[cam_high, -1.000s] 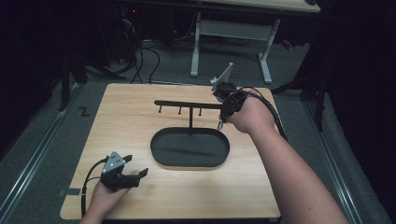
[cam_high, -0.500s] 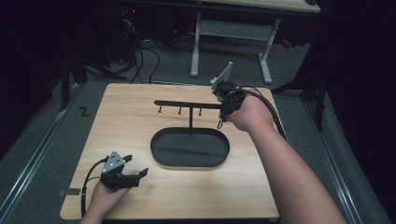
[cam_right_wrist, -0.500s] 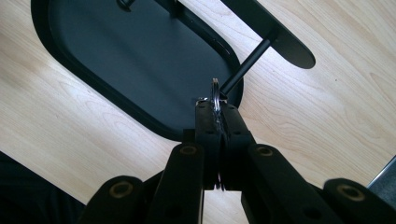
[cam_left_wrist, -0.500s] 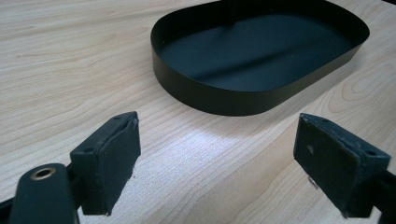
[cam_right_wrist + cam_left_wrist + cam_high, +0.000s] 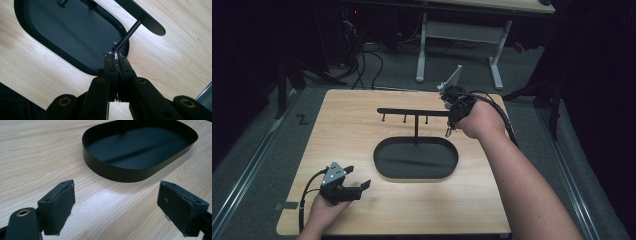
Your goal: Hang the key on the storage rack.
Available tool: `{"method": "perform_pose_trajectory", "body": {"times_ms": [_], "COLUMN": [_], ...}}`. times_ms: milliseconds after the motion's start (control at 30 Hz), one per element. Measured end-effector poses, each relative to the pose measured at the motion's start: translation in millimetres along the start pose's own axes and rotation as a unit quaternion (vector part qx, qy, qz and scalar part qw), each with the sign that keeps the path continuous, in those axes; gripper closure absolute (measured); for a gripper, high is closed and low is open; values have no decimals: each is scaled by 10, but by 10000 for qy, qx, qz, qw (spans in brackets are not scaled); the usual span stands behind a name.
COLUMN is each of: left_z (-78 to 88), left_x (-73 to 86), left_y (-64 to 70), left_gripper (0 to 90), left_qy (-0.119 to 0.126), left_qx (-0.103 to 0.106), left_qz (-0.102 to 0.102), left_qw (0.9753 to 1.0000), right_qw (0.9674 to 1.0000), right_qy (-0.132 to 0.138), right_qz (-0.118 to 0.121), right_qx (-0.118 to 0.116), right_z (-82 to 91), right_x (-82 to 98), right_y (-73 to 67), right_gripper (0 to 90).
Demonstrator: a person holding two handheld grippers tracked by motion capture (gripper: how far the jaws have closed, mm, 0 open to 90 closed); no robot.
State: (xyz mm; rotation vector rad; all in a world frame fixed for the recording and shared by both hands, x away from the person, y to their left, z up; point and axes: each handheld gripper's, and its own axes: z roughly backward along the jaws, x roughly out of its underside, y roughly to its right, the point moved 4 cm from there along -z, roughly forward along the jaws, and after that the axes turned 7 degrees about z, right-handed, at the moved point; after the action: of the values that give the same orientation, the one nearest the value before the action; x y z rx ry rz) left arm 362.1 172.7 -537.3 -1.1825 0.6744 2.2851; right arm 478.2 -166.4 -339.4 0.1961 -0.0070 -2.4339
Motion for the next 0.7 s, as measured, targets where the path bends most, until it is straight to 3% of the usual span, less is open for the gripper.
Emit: {"method": "perform_pose_trajectory", "body": {"times_ms": [700], "left_z": [-8], "left_x": [1], "left_y": [4], "left_gripper": [152], "left_qy": [16], "left_qx": [-9], "left_qz": [-11], "left_qw": [10000], "right_qw": [10000], "right_qy": [0], "right_qz": [-48], "right_qx": [54], "right_z": [0], "right_x": [2], "right_y": [103], "right_gripper": [862]}}
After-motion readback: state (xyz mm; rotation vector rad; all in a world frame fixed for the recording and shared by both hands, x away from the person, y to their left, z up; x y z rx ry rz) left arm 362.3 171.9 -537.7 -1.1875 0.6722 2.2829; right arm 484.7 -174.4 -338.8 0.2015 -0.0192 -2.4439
